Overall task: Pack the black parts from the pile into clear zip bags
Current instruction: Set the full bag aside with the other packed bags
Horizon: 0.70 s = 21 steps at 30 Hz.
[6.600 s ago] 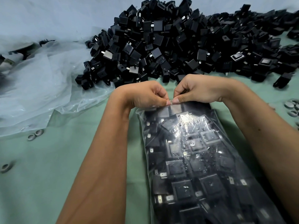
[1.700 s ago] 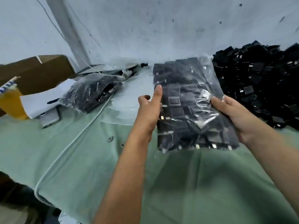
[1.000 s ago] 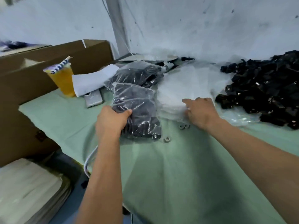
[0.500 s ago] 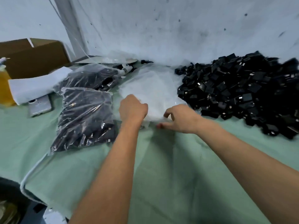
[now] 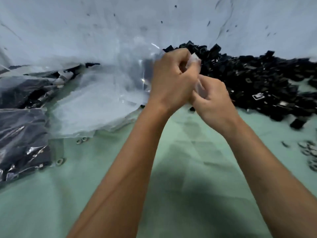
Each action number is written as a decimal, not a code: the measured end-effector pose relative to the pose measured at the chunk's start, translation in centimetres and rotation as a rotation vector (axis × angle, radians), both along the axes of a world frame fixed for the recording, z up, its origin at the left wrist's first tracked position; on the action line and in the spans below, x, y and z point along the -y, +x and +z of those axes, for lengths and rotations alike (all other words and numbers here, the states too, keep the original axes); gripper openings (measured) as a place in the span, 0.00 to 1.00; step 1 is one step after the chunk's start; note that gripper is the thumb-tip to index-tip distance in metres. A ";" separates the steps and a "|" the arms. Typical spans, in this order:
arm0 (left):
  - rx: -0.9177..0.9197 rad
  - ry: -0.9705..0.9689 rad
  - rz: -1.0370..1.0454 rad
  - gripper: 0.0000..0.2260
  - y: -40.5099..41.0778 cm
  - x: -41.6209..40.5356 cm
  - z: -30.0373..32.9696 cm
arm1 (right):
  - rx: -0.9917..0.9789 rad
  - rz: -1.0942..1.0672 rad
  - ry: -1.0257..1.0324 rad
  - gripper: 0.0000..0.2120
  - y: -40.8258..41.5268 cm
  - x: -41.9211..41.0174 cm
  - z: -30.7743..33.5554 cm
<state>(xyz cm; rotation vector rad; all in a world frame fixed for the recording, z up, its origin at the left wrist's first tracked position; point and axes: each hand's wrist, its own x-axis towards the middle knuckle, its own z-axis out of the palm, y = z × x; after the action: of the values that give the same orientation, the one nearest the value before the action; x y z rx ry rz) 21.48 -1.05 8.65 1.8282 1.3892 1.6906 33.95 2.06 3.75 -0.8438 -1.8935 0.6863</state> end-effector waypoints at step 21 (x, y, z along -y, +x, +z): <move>0.043 -0.775 0.030 0.08 -6.1 -1.0 -10.6 | -0.096 -0.424 -0.202 0.07 9.1 -0.5 -5.0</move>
<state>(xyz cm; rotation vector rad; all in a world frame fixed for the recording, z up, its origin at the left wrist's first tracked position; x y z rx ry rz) 15.35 -0.02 -1.97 1.3132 1.7260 0.9626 43.01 2.53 -1.24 -1.2710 -1.5077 0.6446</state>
